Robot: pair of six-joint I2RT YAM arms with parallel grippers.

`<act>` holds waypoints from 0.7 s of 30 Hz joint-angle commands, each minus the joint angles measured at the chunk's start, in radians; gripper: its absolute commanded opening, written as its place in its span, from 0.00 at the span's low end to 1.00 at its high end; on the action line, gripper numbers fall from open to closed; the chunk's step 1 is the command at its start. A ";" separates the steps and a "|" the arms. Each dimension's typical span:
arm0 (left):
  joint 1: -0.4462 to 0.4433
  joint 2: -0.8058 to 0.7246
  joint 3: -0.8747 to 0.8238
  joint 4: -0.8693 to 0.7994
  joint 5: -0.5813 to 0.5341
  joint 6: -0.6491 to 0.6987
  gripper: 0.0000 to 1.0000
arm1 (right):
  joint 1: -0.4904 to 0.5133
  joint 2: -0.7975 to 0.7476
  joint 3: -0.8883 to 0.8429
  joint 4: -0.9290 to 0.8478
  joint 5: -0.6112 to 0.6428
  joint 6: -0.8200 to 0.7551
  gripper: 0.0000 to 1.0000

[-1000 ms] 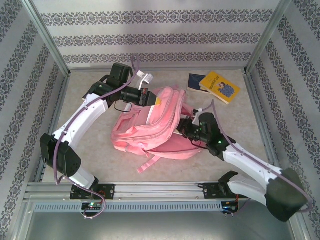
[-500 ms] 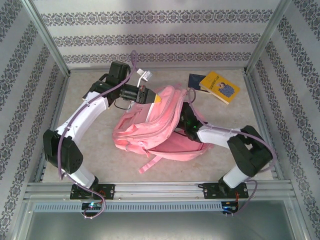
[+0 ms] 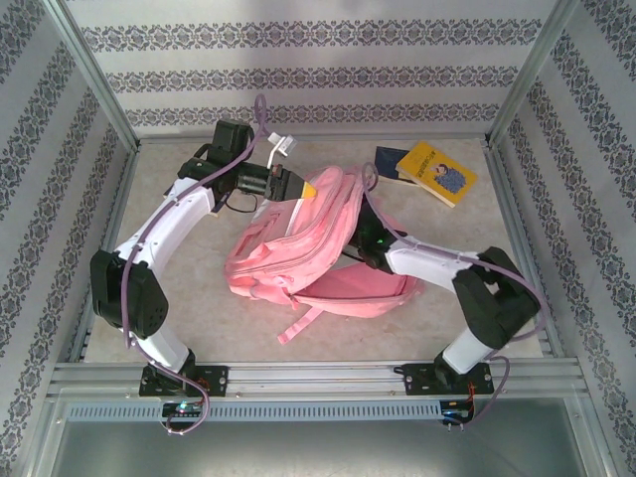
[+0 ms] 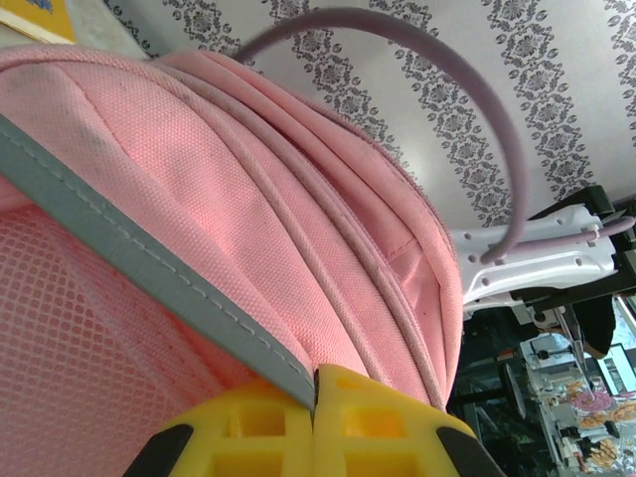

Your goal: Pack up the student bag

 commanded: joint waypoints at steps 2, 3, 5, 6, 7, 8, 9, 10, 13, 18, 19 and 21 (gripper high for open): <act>0.009 -0.011 0.018 0.098 0.072 0.016 0.00 | -0.012 -0.168 -0.074 -0.046 0.045 -0.157 0.87; 0.009 -0.011 0.020 0.095 0.069 0.017 0.00 | -0.016 -0.206 -0.093 -0.058 0.047 -0.176 0.87; 0.009 -0.008 0.023 0.084 0.063 0.022 0.00 | -0.022 -0.289 -0.131 -0.095 0.066 -0.208 0.87; 0.009 -0.006 0.023 0.079 0.061 0.025 0.00 | -0.026 -0.340 -0.151 -0.115 0.077 -0.228 0.87; 0.009 -0.006 0.022 0.073 0.056 0.030 0.00 | -0.034 -0.392 -0.172 -0.135 0.086 -0.244 0.87; 0.006 -0.007 0.022 0.054 0.044 0.045 0.00 | -0.041 -0.438 -0.190 -0.150 0.088 -0.259 0.86; 0.003 -0.006 0.025 0.029 0.035 0.066 0.00 | -0.049 -0.491 -0.205 -0.181 0.098 -0.283 0.85; 0.000 -0.006 0.022 0.015 0.028 0.076 0.00 | -0.052 -0.557 -0.211 -0.241 0.127 -0.311 0.85; -0.028 0.002 0.032 -0.074 -0.018 0.140 0.00 | -0.052 -0.733 -0.189 -0.500 0.306 -0.391 0.83; -0.100 0.040 0.028 -0.161 -0.142 0.186 0.00 | -0.068 -0.973 -0.192 -0.783 0.649 -0.397 0.79; -0.117 0.050 0.024 -0.170 -0.180 0.186 0.00 | -0.073 -1.003 -0.198 -0.787 0.672 -0.424 0.79; -0.153 0.071 0.019 -0.182 -0.246 0.187 0.00 | -0.084 -1.029 -0.196 -0.783 0.673 -0.475 0.79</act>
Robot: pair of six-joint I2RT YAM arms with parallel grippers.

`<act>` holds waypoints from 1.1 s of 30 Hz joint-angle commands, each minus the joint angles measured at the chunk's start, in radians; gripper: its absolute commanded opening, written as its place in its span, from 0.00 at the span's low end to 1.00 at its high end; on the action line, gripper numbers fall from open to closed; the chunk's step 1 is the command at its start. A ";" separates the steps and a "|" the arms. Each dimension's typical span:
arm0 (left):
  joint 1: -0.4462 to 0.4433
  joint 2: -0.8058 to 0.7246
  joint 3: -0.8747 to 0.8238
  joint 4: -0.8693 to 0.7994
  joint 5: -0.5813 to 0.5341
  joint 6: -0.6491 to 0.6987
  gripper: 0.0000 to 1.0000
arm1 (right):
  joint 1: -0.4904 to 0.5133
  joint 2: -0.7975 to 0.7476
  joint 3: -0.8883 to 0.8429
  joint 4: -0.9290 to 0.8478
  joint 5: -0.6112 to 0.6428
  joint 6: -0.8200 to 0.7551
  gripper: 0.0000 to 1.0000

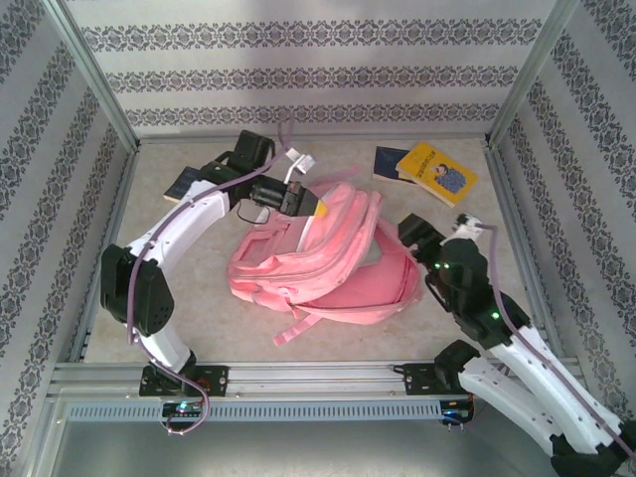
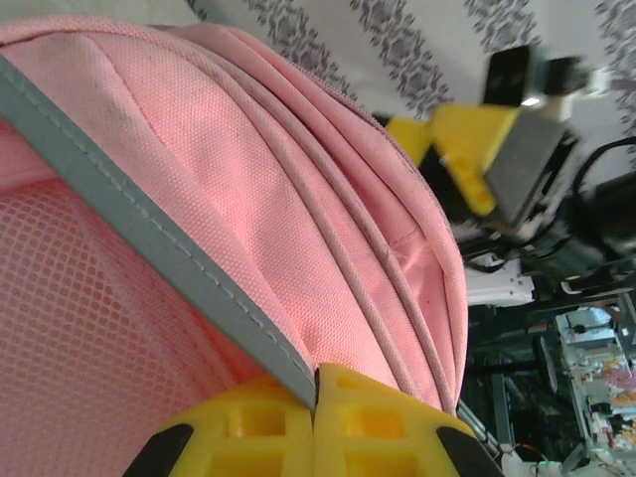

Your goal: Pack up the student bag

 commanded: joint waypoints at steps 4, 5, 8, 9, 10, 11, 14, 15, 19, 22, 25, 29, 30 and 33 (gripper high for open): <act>-0.106 0.070 0.008 -0.007 -0.235 0.012 0.00 | -0.021 -0.005 0.021 -0.116 0.111 -0.163 0.78; -0.114 0.083 0.002 0.021 -0.254 -0.011 0.00 | -0.021 0.008 0.021 -0.104 0.090 -0.168 0.78; -0.125 0.122 0.003 0.088 -0.292 -0.065 0.00 | -0.021 0.055 0.024 -0.071 0.024 -0.180 0.78; -0.131 0.135 0.011 0.089 -0.302 -0.069 0.00 | -0.021 0.068 0.027 -0.069 0.008 -0.177 0.78; -0.137 0.149 0.020 0.079 -0.312 -0.065 0.01 | -0.022 0.081 0.030 -0.070 -0.008 -0.177 0.79; -0.142 0.164 0.027 0.069 -0.319 -0.061 0.04 | -0.021 0.091 0.031 -0.068 -0.020 -0.178 0.79; -0.147 0.190 0.022 0.047 -0.350 -0.063 0.25 | -0.022 0.099 0.035 -0.065 -0.042 -0.196 0.80; -0.147 0.191 0.020 0.043 -0.354 -0.063 0.34 | -0.022 0.099 0.038 -0.066 -0.044 -0.201 0.81; -0.148 0.157 0.033 -0.018 -0.325 -0.041 0.59 | -0.022 0.091 0.063 -0.077 -0.043 -0.243 0.82; -0.139 0.089 0.048 -0.068 -0.349 -0.002 0.64 | -0.023 0.091 0.079 -0.076 -0.044 -0.270 0.83; -0.082 0.018 0.046 -0.051 -0.405 -0.033 0.66 | -0.024 0.106 0.083 -0.061 -0.064 -0.280 0.83; 0.071 -0.028 0.008 0.025 -0.589 -0.175 0.68 | -0.023 0.173 0.086 -0.006 -0.162 -0.298 0.82; 0.104 -0.028 0.004 0.026 -0.646 -0.209 0.69 | -0.022 0.192 0.092 -0.002 -0.182 -0.299 0.81; 0.211 0.003 0.011 0.002 -0.790 -0.299 0.72 | -0.018 0.262 0.124 -0.002 -0.248 -0.323 0.81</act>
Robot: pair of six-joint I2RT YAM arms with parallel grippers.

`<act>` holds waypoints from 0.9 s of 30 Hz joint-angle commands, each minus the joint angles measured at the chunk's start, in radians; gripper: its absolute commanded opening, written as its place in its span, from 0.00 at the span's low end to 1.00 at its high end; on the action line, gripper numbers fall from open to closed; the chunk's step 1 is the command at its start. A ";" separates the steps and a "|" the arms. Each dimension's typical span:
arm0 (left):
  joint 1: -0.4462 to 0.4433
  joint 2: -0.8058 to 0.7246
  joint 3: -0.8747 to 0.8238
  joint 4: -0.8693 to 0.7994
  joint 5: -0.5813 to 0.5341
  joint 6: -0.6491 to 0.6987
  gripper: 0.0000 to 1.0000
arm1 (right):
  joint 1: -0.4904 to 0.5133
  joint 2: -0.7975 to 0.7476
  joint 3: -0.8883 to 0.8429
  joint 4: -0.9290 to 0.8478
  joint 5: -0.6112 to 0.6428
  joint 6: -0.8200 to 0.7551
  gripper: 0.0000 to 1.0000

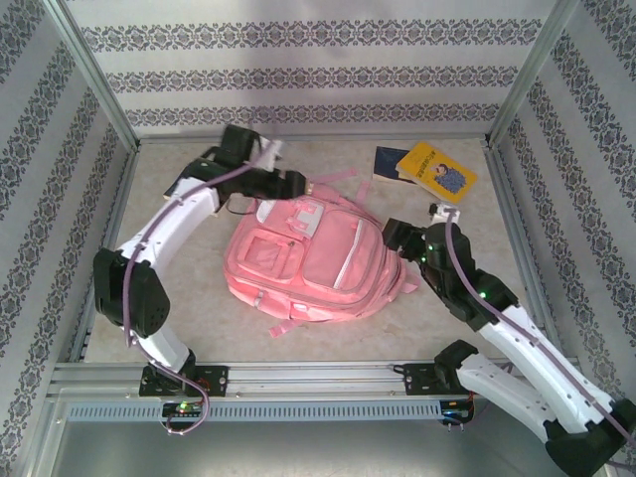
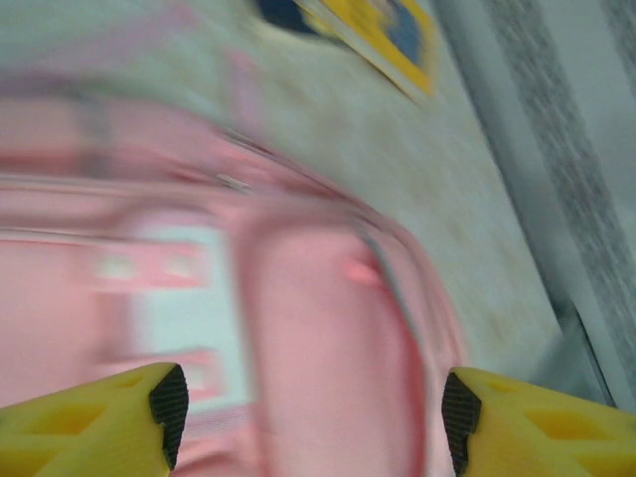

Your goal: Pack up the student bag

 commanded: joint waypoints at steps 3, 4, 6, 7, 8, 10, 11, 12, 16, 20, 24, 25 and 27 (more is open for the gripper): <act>0.174 0.093 0.032 -0.046 -0.292 -0.227 0.75 | 0.017 0.101 0.069 0.024 -0.107 -0.058 0.81; 0.200 0.119 0.050 -0.069 -0.337 -0.266 0.78 | 0.023 0.115 0.073 0.018 -0.099 -0.058 0.81; 0.243 0.180 0.105 -0.135 -0.392 -0.334 0.80 | 0.031 0.141 0.081 0.013 -0.089 -0.054 0.80; 0.259 0.216 0.136 -0.166 -0.416 -0.357 0.80 | 0.034 0.153 0.082 0.012 -0.087 -0.051 0.79; 0.273 0.250 0.170 -0.208 -0.449 -0.388 0.81 | 0.036 0.166 0.084 0.012 -0.086 -0.046 0.79; 0.295 0.304 0.216 -0.264 -0.472 -0.435 0.82 | 0.040 0.185 0.086 0.009 -0.082 -0.035 0.79; 0.304 0.326 0.232 -0.289 -0.487 -0.459 0.82 | 0.041 0.196 0.085 0.006 -0.078 -0.030 0.79; 0.312 0.341 0.240 -0.307 -0.502 -0.478 0.81 | 0.043 0.199 0.083 0.007 -0.075 -0.025 0.79; 0.365 0.375 0.211 -0.273 -0.465 -0.521 0.81 | 0.044 0.225 0.074 0.023 -0.079 -0.016 0.78; 0.412 0.419 0.195 -0.224 -0.416 -0.538 0.82 | 0.046 0.260 0.083 0.051 -0.123 -0.032 0.79; 0.422 0.509 0.296 -0.256 -0.408 -0.503 0.82 | 0.050 0.321 0.119 0.060 -0.175 -0.053 0.78; 0.422 0.538 0.336 -0.281 -0.409 -0.502 0.82 | 0.051 0.336 0.131 0.060 -0.184 -0.051 0.78; 0.422 0.580 0.387 -0.293 -0.400 -0.505 0.82 | 0.059 0.364 0.152 0.071 -0.208 -0.055 0.78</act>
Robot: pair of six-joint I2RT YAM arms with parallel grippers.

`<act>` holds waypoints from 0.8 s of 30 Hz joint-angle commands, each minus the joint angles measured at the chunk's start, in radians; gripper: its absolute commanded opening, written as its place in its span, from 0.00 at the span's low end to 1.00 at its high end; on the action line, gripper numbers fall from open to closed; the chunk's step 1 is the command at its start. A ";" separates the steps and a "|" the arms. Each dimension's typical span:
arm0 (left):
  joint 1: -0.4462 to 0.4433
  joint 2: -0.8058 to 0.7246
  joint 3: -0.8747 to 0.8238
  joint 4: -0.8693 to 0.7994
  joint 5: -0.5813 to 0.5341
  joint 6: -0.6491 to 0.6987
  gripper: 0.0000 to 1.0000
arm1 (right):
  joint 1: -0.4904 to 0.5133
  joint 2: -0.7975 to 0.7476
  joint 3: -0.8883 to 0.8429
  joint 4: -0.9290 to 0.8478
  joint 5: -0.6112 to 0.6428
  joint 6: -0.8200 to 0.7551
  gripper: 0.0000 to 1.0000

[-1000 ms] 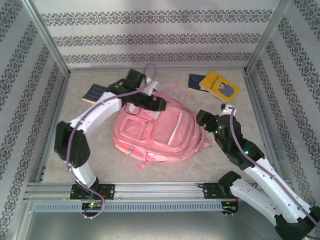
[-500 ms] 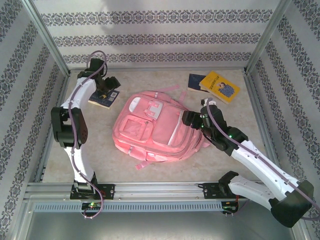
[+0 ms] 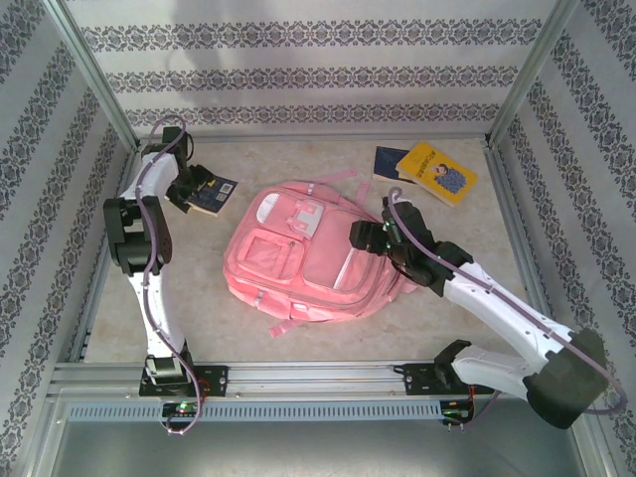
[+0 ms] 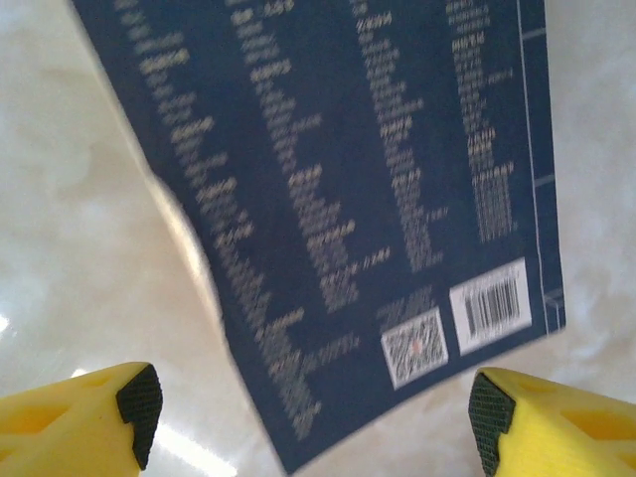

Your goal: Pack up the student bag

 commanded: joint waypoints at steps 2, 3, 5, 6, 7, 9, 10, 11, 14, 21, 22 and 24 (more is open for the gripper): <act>-0.003 0.062 0.085 -0.018 0.046 -0.023 0.79 | 0.029 0.063 0.078 0.049 -0.067 -0.030 0.77; -0.003 0.066 0.084 0.012 0.066 -0.025 0.78 | 0.036 0.080 0.090 0.051 -0.071 -0.033 0.77; -0.003 0.080 0.086 0.054 0.097 -0.034 0.76 | 0.051 0.124 0.119 0.049 -0.079 -0.034 0.76; -0.003 0.088 0.091 0.063 0.102 -0.040 0.75 | 0.055 0.144 0.133 0.047 -0.084 -0.032 0.76; -0.003 0.099 0.096 0.072 0.109 -0.044 0.75 | 0.064 0.166 0.149 0.046 -0.092 -0.033 0.76; -0.004 0.115 0.098 0.082 0.121 -0.048 0.74 | 0.074 0.198 0.173 0.046 -0.099 -0.033 0.76; -0.004 0.122 0.096 0.080 0.121 -0.054 0.74 | 0.080 0.216 0.187 0.046 -0.103 -0.035 0.76; -0.007 0.127 0.089 0.078 0.124 -0.058 0.74 | 0.088 0.234 0.203 0.046 -0.110 -0.038 0.76; -0.018 0.124 0.038 0.090 0.125 -0.064 0.73 | 0.112 0.289 0.252 0.045 -0.124 -0.050 0.76; -0.014 0.037 -0.262 0.173 0.142 -0.145 0.67 | 0.154 0.419 0.396 0.037 -0.214 -0.050 0.76; -0.015 0.016 -0.305 0.186 0.140 -0.157 0.67 | 0.154 0.434 0.415 0.035 -0.224 -0.047 0.76; -0.014 -0.023 -0.365 0.185 0.135 -0.161 0.67 | 0.158 0.462 0.455 0.037 -0.251 -0.042 0.76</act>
